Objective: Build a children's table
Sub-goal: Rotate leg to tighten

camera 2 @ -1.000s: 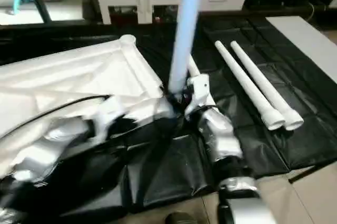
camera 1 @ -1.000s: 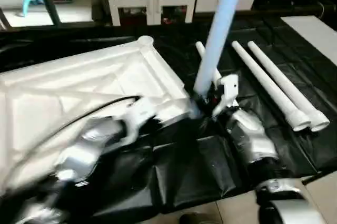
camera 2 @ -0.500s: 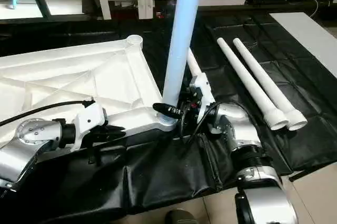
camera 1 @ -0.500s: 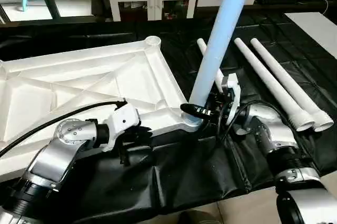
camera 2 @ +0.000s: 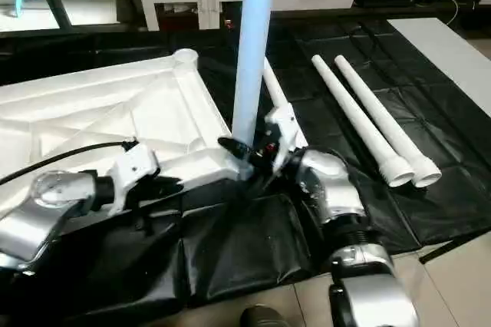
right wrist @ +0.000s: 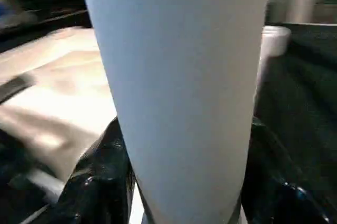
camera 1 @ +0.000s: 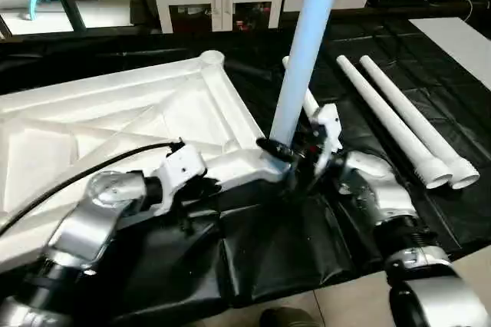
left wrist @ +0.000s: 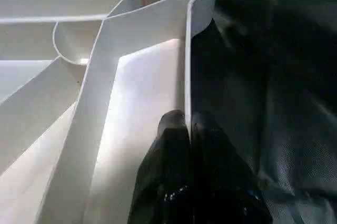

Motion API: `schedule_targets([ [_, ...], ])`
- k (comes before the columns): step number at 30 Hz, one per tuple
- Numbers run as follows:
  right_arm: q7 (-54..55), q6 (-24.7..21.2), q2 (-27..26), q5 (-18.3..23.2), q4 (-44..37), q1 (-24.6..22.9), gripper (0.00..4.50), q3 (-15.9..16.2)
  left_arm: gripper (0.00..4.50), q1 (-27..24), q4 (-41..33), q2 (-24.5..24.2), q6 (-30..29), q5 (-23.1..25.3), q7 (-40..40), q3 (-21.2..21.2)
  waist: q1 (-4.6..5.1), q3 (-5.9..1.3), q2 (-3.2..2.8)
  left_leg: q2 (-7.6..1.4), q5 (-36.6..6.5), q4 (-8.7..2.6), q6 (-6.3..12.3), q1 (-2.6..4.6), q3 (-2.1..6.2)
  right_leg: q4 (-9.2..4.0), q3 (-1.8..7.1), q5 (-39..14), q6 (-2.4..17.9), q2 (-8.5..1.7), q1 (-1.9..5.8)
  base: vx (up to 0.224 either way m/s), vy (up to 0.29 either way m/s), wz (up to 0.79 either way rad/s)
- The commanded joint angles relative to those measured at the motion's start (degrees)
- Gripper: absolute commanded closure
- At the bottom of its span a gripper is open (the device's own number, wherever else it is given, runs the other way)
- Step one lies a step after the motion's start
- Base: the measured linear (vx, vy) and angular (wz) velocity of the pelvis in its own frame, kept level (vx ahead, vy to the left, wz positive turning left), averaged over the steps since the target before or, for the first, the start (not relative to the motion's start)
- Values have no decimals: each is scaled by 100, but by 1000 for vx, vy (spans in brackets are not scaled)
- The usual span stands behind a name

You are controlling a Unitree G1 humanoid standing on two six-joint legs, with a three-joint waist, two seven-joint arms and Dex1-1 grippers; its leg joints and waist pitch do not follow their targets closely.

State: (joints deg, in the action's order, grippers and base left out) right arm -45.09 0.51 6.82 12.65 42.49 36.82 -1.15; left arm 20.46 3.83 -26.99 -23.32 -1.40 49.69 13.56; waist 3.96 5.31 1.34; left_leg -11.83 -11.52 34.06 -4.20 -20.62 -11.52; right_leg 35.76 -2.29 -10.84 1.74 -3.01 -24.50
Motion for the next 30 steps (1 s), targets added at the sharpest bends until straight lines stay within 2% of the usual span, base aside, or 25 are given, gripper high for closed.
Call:
schedule_targets([
  [1, 968, -407, -156, -336, 439, -145, 241, -3, 450, -59, 247, 221, -402, 125, -275, 328, -43, -245, -24, -154, -1132, -395, 257, 42, 68, -520, 285, -1424, 1410, -383, 267, 0, 0, 0],
  [2, 1190, -470, -240, -339, 464, -164, 241, -44, 450, -11, 262, 320, -507, 132, -381, 340, -46, -239, -30, -154, -1244, -398, 209, 55, 71, -532, 282, -1590, 1363, -383, 257, 0, 0, 0],
  [3, 1721, -614, -473, -309, 516, -213, 243, -156, 450, 116, 306, 583, -766, 154, -643, 367, -36, -203, -25, -150, -1519, -416, 127, 81, 81, -584, 281, -2021, 1250, -391, 234, 0, 0, 0],
  [4, 2259, -710, -812, -188, 580, -253, 243, -283, 450, 294, 448, 930, -933, 231, -939, 411, -29, -235, -18, -139, -1666, -407, 33, 123, 94, -612, 283, -2319, 1125, -390, 225, 0, 0, 0],
  [5, 2259, -710, -812, -188, 580, -253, 243, -283, 450, 294, 448, 930, -933, 231, -939, 411, -29, -222, -19, -139, -1701, -418, 3, 121, 103, -623, 285, -2392, 1059, -390, 211, 0, 0, 0],
  [6, 2547, -665, -1031, -160, 598, -268, 244, -309, 450, 397, 530, 1143, -1008, 267, -1077, 432, -36, -242, -45, -141, -1735, -428, -49, 122, 119, -616, 275, -2319, 1010, -377, 209, 0, 0, 0],
  [8, 2636, -586, -1239, -177, 573, -285, 244, -259, 450, 481, 562, 1322, -1052, 265, -1132, 460, -31, -248, -33, -132, -1937, -448, -65, 132, 123, -639, 262, -2279, 924, -364, 184, 0, 0, 0],
  [12, 2220, -478, -1314, -241, 337, -308, 244, -43, 450, 480, 457, 1292, -1014, 266, -1024, 531, -22, -275, -36, -144, -2056, -478, -58, 104, 152, -635, 249, -2146, 888, -370, 212, 0, 0, 0],
  [13, 2125, -467, -1289, -229, 297, -307, 244, -26, 450, 463, 441, 1255, -985, 267, -1006, 529, -18, -281, -23, -145, -2000, -482, -44, 90, 149, -631, 253, -2019, 915, -371, 221, 0, 0, 0],
  [15, 1611, -408, -1133, -141, 97, -315, 174, 43, 450, 352, 352, 1057, -810, 267, -886, 505, -23, -302, -22, -149, -1905, -479, -2, 72, 144, -608, 263, -1824, 979, -381, 249, 0, 0, 0],
  [18, 1107, -290, -780, -93, -25, -274, 167, 47, 450, 133, 159, 723, -611, 219, -533, 455, -14, -313, 0, -149, -1682, -471, 152, 25, 135, -584, 269, -1524, 1122, -394, 299, 0, 0, 0],
  [19, 701, -206, -478, -105, -58, -233, 153, 67, 450, -48, -12, 429, -441, 182, -194, 463, -14, -318, -4, -144, -1620, -469, 178, 12, 136, -583, 265, -1510, 1130, -396, 312, 0, 0, 0],
  [20, 550, -195, -373, -86, -50, -210, 138, 50, 450, -110, -56, 337, -376, 161, -97, 450, 1, -327, -3, -150, -1505, -460, 239, -21, 141, -567, 256, -1451, 1161, -398, 346, 0, 0, 0],
  [21, 24, -180, -17, -10, -12, -133, 129, -13, 450, -322, -216, 28, -202, 75, 224, 395, -8, -353, -1, -153, -1325, -432, 318, -4, 126, -556, 264, -1252, 1246, -408, 347, 0, 0, 0],
  [22, -142, -174, 89, 17, 4, -109, 126, -33, 450, -383, -257, -63, -164, 53, 308, 374, 3, -371, -4, -162, -1039, -424, 411, -47, 126, -503, 265, -884, 1355, -411, 382, 0, 0, 0],
  [23, -792, -135, 448, 90, 17, -45, 126, -69, 450, -595, -384, -374, 84, -42, 624, 302, -22, -399, -28, -175, -799, -391, 541, -9, 103, -450, 262, -423, 1497, -389, 368, 0, 0, 0],
  [24, -890, -126, 495, 95, 12, -39, 120, -71, 450, -622, -397, -416, 138, -56, 667, 293, -24, -392, -30, -177, -686, -393, 620, -17, 98, -424, 254, -196, 1573, -373, 367, 0, 0, 0],
  [25, -1026, -80, 590, 47, 39, -23, 92, -49, 450, -662, -417, -495, 109, -91, 732, 272, -33, -390, -36, -182, -503, -380, 730, -4, 74, -392, 253, 134, 1679, -373, 356, 0, 0, 0],
  [27, -1261, 46, 775, -65, 105, 7, 80, 23, 450, -716, -398, -643, 145, -117, 821, 235, -50, -415, -30, -174, -187, -356, 859, 5, 66, -330, 257, 598, 1808, -371, 372, 0, 0, 0],
  [28, -1339, 69, 831, -84, 116, 13, 80, 44, 450, -724, -370, -685, 187, -114, 829, 220, -66, -424, -21, -164, -96, -337, 938, 1, 59, -315, 252, 748, 1853, -369, 383, 0, 0, 0],
  [30, -1471, 92, 911, -54, 161, 33, 80, 57, 450, -717, -327, -740, 223, -97, 793, 199, -90, -412, -14, -163, -104, -332, 1006, -2, 49, -316, 257, 724, 1878, -376, 377, 0, 0, 0],
])
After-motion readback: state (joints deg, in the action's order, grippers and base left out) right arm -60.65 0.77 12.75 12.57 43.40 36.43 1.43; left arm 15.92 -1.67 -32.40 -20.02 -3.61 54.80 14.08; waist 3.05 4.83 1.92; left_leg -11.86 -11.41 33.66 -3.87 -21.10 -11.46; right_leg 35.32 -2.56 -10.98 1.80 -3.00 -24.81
